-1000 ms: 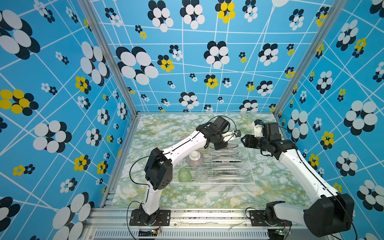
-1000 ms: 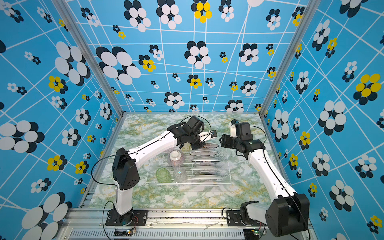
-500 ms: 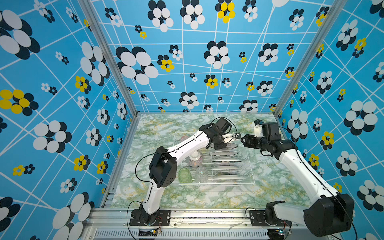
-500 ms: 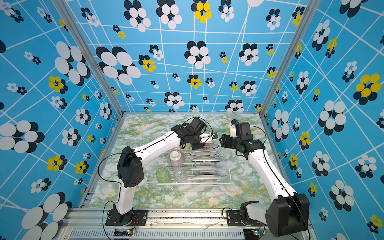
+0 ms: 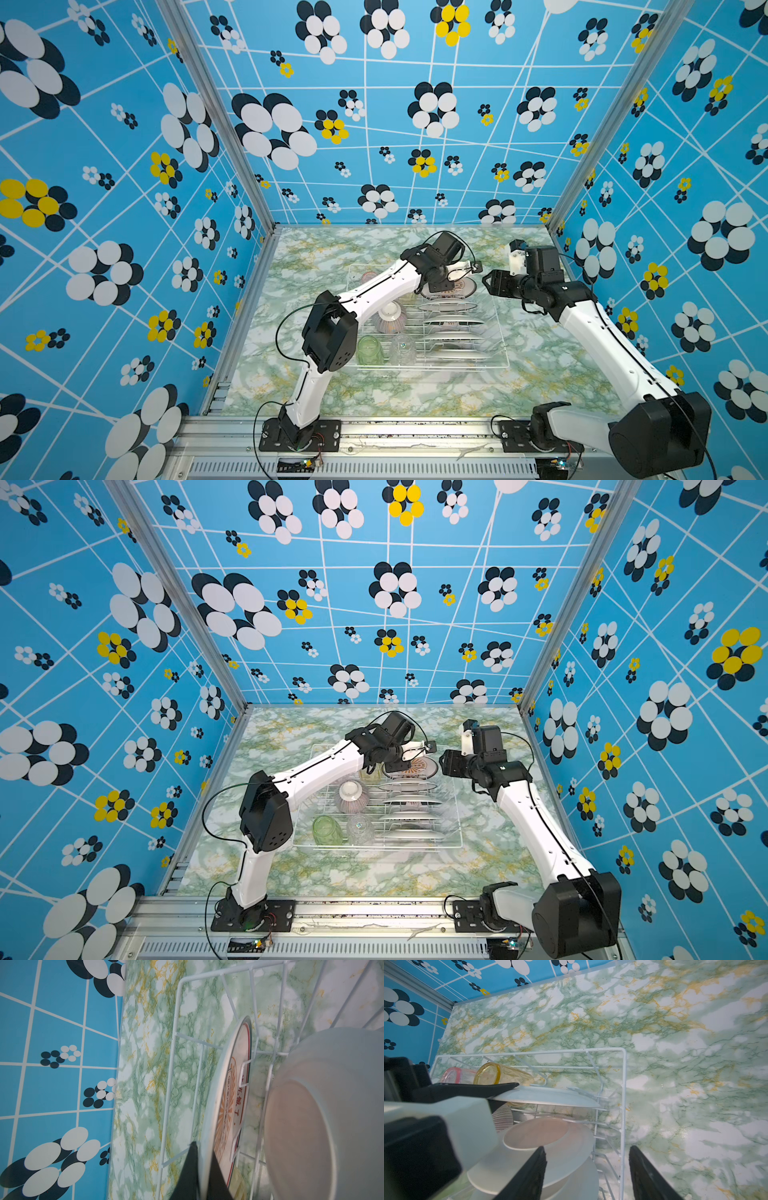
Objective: Unload the mixed dishes from the dish rack
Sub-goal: 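Grasp the sunburst plate rim with the left gripper and lift it upright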
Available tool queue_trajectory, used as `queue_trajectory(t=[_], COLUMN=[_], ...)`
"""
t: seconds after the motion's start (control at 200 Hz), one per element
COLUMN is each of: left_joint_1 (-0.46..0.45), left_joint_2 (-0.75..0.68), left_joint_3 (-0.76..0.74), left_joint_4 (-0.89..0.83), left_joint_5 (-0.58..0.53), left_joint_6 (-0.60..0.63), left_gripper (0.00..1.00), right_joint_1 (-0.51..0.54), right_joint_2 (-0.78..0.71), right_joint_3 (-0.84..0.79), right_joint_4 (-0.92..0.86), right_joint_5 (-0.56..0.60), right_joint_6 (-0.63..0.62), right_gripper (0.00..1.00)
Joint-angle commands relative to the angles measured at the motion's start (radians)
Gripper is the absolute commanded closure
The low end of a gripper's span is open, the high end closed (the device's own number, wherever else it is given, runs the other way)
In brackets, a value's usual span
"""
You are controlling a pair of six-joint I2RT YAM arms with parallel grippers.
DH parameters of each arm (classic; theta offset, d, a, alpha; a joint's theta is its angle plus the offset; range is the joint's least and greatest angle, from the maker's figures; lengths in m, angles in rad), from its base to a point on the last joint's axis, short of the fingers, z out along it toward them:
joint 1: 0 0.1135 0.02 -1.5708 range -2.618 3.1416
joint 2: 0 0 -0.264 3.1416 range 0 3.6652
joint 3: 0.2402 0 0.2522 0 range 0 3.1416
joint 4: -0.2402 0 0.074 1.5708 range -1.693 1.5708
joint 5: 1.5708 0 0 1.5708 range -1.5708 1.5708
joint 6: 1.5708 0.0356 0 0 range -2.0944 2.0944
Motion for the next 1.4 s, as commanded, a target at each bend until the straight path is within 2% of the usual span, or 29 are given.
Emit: queue_trajectory(t=[0.0,0.135,0.515,0.59,0.745,0.86,1.09,1.18,1.22,1.395], left_joint_1=[-0.013,-0.019,-0.020,-0.015,0.010,0.061,0.203,0.259,0.279,0.341], left_joint_2=[0.016,-0.060,-0.228,-0.243,-0.306,-0.352,-0.423,-0.434,-0.434,-0.418], left_joint_3=[-0.009,-0.099,-0.160,-0.163,-0.142,-0.132,-0.153,-0.169,-0.179,-0.221], left_joint_4=[-0.002,0.125,0.201,0.207,0.192,0.177,0.190,0.222,0.242,0.348], left_joint_5=[-0.027,-0.068,-0.102,-0.095,-0.038,0.075,0.414,0.562,0.619,0.818], left_joint_6=[0.007,-0.010,-0.098,-0.102,-0.204,-0.309,-0.551,-0.650,-0.689,-0.839], left_gripper=[1.00,1.00,1.00,1.00,1.00,1.00,1.00,1.00,1.00,1.00], right_joint_1=[0.004,0.005,0.005,0.005,0.004,0.000,-0.056,-0.057,-0.090,-0.091], right_joint_2=[-0.029,-0.046,-0.104,-0.115,-0.129,-0.137,-0.149,-0.151,-0.149,-0.137], right_joint_3=[-0.017,-0.027,-0.056,-0.062,-0.078,-0.090,-0.163,-0.199,-0.209,-0.245], right_joint_4=[0.005,0.012,0.064,0.077,0.108,0.138,0.317,0.418,0.459,0.632], right_joint_5=[0.005,0.010,0.009,0.007,-0.020,-0.068,-0.297,-0.380,-0.411,-0.527], right_joint_6=[0.004,0.012,0.045,0.048,0.056,0.061,0.138,0.182,0.199,0.295], right_gripper=[0.35,0.36,0.36,0.36,0.36,0.36,0.37,0.37,0.37,0.37])
